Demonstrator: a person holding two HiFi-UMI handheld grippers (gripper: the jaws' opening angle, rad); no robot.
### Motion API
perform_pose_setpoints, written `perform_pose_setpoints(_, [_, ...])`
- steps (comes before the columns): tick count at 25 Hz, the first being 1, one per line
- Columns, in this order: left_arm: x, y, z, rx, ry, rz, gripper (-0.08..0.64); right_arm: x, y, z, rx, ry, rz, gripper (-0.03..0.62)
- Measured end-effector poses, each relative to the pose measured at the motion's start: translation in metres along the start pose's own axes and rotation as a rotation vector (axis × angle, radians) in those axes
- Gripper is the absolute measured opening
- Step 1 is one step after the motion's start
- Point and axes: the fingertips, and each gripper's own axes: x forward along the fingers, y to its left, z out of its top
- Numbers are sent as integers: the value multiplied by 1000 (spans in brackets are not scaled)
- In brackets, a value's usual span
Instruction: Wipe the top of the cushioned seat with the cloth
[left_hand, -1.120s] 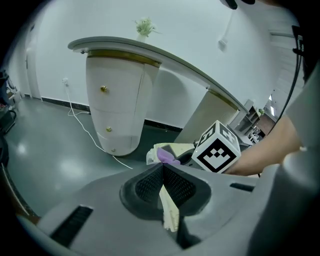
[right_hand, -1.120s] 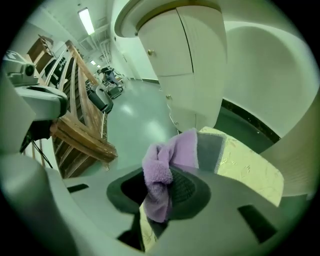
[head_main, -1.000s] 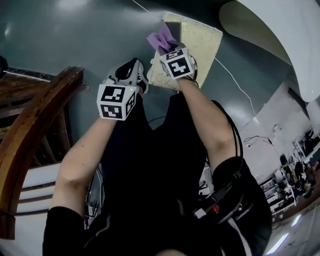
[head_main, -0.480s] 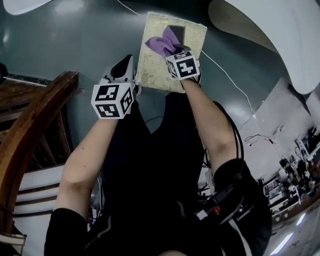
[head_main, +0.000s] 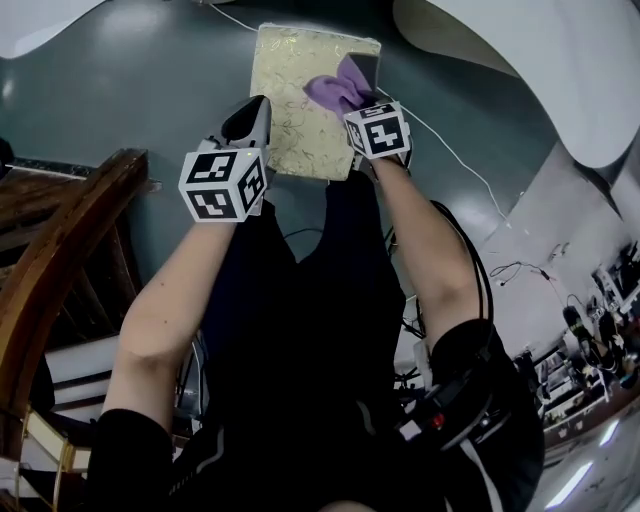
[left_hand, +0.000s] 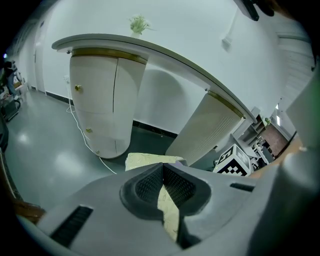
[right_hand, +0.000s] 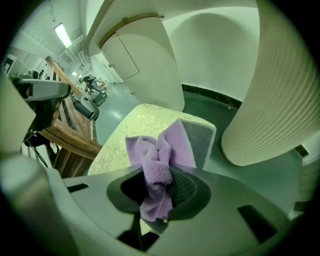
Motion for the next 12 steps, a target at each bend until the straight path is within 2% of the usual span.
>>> perform_pose_setpoints(8, [12, -13, 8, 70, 19, -27, 3, -27, -56, -30, 56, 70, -129, 93])
perform_pose_setpoints(12, [3, -13, 20, 52, 1, -49, 3, -45, -47, -2, 49, 1, -108, 92])
